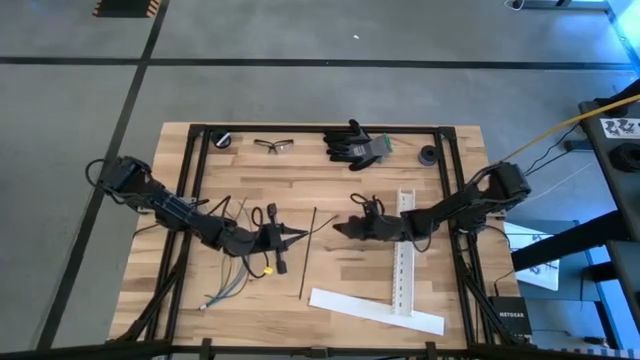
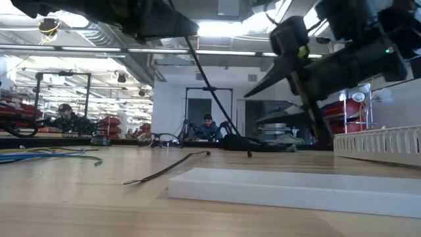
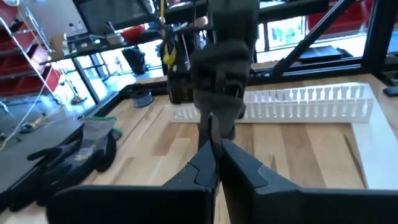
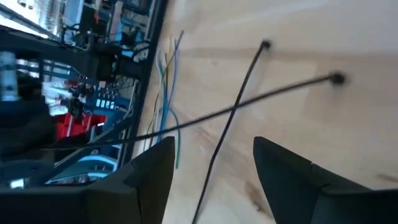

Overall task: Ziptie cables
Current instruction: Wrap the cable wires with the black zip tie

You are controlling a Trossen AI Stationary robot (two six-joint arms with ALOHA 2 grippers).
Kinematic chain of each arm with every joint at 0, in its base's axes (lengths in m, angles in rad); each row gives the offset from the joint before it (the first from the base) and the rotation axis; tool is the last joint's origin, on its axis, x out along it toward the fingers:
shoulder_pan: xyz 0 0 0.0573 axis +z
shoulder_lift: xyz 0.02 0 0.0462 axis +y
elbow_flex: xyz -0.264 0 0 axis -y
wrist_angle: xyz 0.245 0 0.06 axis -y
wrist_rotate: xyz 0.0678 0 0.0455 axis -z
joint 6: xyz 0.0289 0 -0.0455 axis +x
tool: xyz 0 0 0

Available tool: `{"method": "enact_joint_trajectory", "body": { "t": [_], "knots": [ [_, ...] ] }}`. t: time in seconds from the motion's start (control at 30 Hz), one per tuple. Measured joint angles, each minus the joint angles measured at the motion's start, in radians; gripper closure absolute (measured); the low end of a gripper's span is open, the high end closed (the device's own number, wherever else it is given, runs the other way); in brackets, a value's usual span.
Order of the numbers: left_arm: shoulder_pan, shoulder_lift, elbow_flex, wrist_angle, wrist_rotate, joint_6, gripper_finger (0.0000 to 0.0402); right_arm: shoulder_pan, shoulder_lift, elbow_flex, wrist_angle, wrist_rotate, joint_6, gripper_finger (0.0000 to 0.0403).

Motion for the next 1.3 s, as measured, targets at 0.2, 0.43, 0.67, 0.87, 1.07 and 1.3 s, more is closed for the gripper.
{"method": "enact_joint_trajectory", "body": {
  "t": [0.2, 0.43, 0.67, 0.87, 1.07, 1.3],
  "knots": [
    [0.0, 0.0, 0.0, 0.006, 0.033, 0.013, 0.0402, -0.038, 0.11, 0.053, -0.006, -0.04, 0.131, 0.0198],
    [-0.005, 0.0, 0.0, 0.011, 0.034, 0.008, 0.0402, -0.089, 0.178, 0.117, 0.008, -0.063, 0.162, 0.0198],
    [-0.017, 0.001, -0.001, -0.015, 0.049, 0.01, 0.0402, -0.107, 0.183, 0.127, -0.024, -0.121, 0.073, 0.0198],
    [-0.023, 0.001, 0.0, -0.049, 0.05, -0.02, 0.04, -0.127, 0.055, 0.124, -0.106, -0.141, -0.295, 0.0198],
    [0.039, 0.0, 0.0, -0.275, 0.063, -0.242, 0.0355, -0.131, -0.084, 0.121, -0.414, -0.093, -0.516, 0.0198],
    [0.122, 0.064, -0.001, -0.41, 0.294, -0.425, 0.0265, -0.124, -0.108, 0.122, -0.552, -0.083, -0.715, 0.0198]
  ]
}}
